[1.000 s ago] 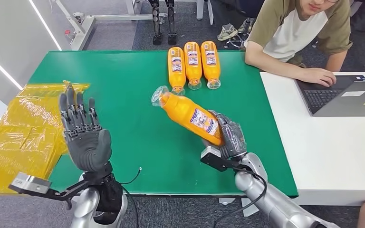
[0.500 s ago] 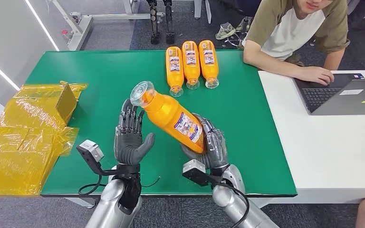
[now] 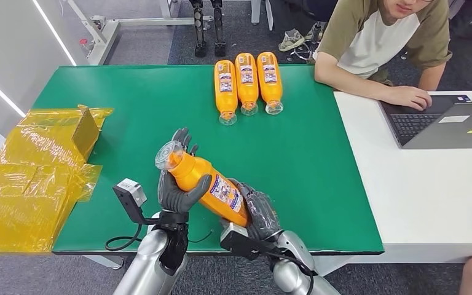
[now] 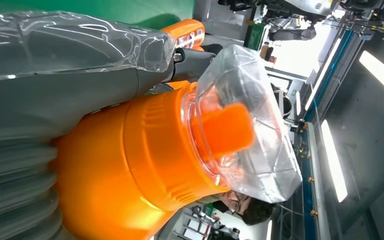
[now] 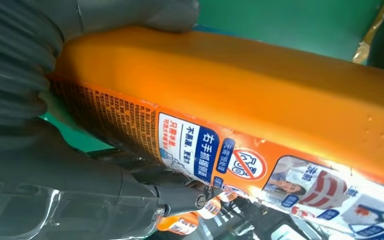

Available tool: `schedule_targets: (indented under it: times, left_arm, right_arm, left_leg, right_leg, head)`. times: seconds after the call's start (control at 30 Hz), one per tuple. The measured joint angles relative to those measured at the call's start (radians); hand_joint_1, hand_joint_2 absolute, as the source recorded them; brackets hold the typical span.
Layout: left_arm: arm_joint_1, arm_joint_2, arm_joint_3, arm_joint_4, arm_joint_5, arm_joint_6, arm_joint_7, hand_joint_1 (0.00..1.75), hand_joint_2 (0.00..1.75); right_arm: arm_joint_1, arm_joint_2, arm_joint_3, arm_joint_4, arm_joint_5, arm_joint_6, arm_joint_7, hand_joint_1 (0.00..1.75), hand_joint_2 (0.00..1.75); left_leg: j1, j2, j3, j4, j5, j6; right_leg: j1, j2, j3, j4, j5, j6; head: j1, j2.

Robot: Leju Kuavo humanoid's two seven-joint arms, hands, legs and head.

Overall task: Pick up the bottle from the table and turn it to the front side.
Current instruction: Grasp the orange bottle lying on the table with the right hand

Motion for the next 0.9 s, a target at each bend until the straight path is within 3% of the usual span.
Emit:
schedule_targets:
  times: [0.27, 0.4, 0.6, 0.83, 0.87, 0.9]
  left_arm:
    - [0.001, 0.001, 0.018, 0.016, 0.027, -0.027, -0.009, 0.00, 1.75]
    - [0.000, 0.001, 0.027, 0.016, 0.016, -0.027, -0.014, 1.72, 1.75]
    - [0.000, 0.001, 0.028, 0.016, -0.031, -0.035, -0.035, 1.75, 1.75]
    - [0.000, 0.001, 0.028, 0.016, -0.072, -0.049, -0.047, 1.75, 1.75]
    - [0.000, 0.001, 0.028, 0.016, -0.076, -0.051, -0.049, 1.75, 1.75]
    - [0.000, 0.001, 0.028, 0.016, -0.079, -0.054, -0.052, 1.75, 1.75]
  right_arm:
    - [0.020, -0.019, -0.013, -0.027, 0.043, 0.032, 0.000, 1.75, 1.75]
    - [0.026, -0.019, -0.026, -0.027, 0.059, 0.039, -0.008, 1.75, 1.75]
    - [0.025, -0.018, -0.042, -0.025, 0.077, 0.027, -0.028, 1.73, 1.75]
    - [0.025, -0.016, -0.061, -0.015, 0.062, 0.001, -0.088, 1.51, 1.75]
    - [0.026, -0.016, -0.064, -0.015, 0.059, -0.004, -0.098, 1.23, 1.75]
    - [0.027, -0.016, -0.066, -0.015, 0.056, -0.009, -0.105, 0.85, 1.75]
  left_leg:
    - [0.000, 0.000, 0.000, 0.000, 0.000, 0.000]
    - [0.000, 0.000, 0.000, 0.000, 0.000, 0.000]
    - [0.000, 0.000, 0.000, 0.000, 0.000, 0.000]
    - [0.000, 0.000, -0.001, 0.000, 0.000, 0.000]
    - [0.000, -0.001, -0.001, 0.000, 0.000, 0.000]
    - [0.000, -0.001, -0.001, 0.000, 0.000, 0.000]
  right_leg:
    - [0.000, 0.000, 0.000, 0.000, 0.000, 0.000]
    - [0.000, 0.000, 0.000, 0.000, 0.000, 0.000]
    - [0.000, -0.001, 0.000, 0.000, 0.000, 0.000]
    - [0.000, -0.001, 0.000, 0.000, 0.000, 0.000]
    - [0.000, -0.001, 0.000, 0.000, 0.000, 0.000]
    - [0.000, -0.001, 0.000, 0.000, 0.000, 0.000]
  head:
    - [0.000, 0.000]
    - [0.000, 0.000]
    - [0.000, 0.000]
    - [0.000, 0.000]
    - [0.000, 0.000]
    - [0.000, 0.000]
